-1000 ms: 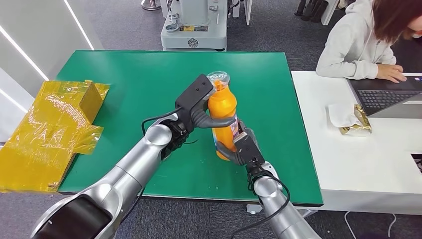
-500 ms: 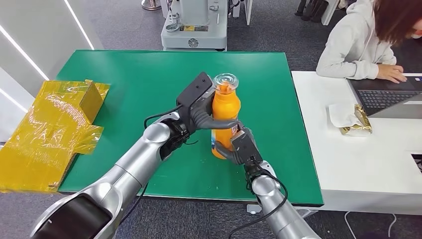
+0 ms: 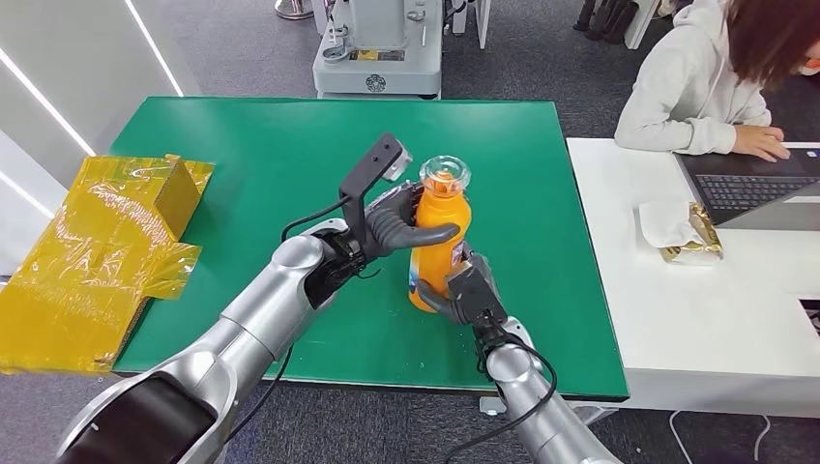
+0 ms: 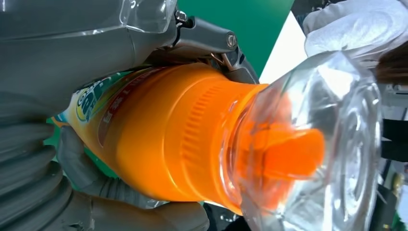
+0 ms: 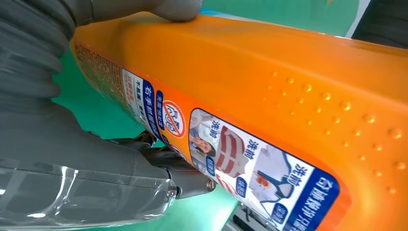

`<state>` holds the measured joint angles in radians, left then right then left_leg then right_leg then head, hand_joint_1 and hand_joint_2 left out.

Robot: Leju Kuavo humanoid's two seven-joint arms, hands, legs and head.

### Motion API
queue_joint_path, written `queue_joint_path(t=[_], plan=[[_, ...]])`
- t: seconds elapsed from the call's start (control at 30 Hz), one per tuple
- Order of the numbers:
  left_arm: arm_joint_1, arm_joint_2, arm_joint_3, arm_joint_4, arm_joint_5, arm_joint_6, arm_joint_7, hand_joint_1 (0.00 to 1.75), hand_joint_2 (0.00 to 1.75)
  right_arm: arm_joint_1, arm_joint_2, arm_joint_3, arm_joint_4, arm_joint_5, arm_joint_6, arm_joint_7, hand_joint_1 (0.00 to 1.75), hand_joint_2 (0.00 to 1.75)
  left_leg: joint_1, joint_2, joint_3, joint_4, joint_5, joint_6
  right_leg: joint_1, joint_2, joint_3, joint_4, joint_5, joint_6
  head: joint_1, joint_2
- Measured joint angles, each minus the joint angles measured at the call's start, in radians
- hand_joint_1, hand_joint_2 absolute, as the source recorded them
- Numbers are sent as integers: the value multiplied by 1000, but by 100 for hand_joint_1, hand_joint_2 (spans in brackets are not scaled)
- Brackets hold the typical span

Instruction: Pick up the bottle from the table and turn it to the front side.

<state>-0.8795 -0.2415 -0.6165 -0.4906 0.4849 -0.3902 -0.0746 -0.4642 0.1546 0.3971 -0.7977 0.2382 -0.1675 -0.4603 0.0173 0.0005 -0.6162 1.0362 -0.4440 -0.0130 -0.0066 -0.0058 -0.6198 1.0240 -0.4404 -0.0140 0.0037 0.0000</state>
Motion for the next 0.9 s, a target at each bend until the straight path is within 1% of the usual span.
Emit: queue_joint_path(t=[0.37,0.4,0.5,0.53,0.63,0.77,0.9], plan=[[-5,-3,0,25,-1,5,-26,175,175,-14,1,0,27,1,-3,-14,175,175,0,0,0,0,0,0,0,0,0,0,0,0,0,0],[-6,-5,0,25,-7,8,-34,175,175,-16,1,0,29,0,-3,-14,156,175,0,0,0,0,0,0,0,0,0,0,0,0,0,0],[-5,-10,0,26,-29,26,-64,175,175,-22,2,0,32,-6,0,-16,37,175,0,0,0,0,0,0,0,0,0,0,0,0,0,0],[-4,-12,-1,26,-34,32,-75,175,175,-25,2,0,33,-9,1,-17,16,175,0,0,0,0,0,0,0,0,0,0,0,0,0,0],[2,-20,-5,26,-45,44,-100,175,175,-33,2,0,35,-14,6,-17,16,175,0,0,0,0,0,0,0,0,0,0,0,0,0,0],[5,-26,-7,26,-48,46,-107,175,175,-40,3,-2,38,-14,9,-17,16,175,0,0,0,0,0,0,0,0,0,0,0,0,0,0],[6,-28,-8,26,-50,49,-111,175,175,-42,3,-3,38,-14,10,-17,0,175,0,0,0,0,0,0,0,0,0,0,0,0,0,0]])
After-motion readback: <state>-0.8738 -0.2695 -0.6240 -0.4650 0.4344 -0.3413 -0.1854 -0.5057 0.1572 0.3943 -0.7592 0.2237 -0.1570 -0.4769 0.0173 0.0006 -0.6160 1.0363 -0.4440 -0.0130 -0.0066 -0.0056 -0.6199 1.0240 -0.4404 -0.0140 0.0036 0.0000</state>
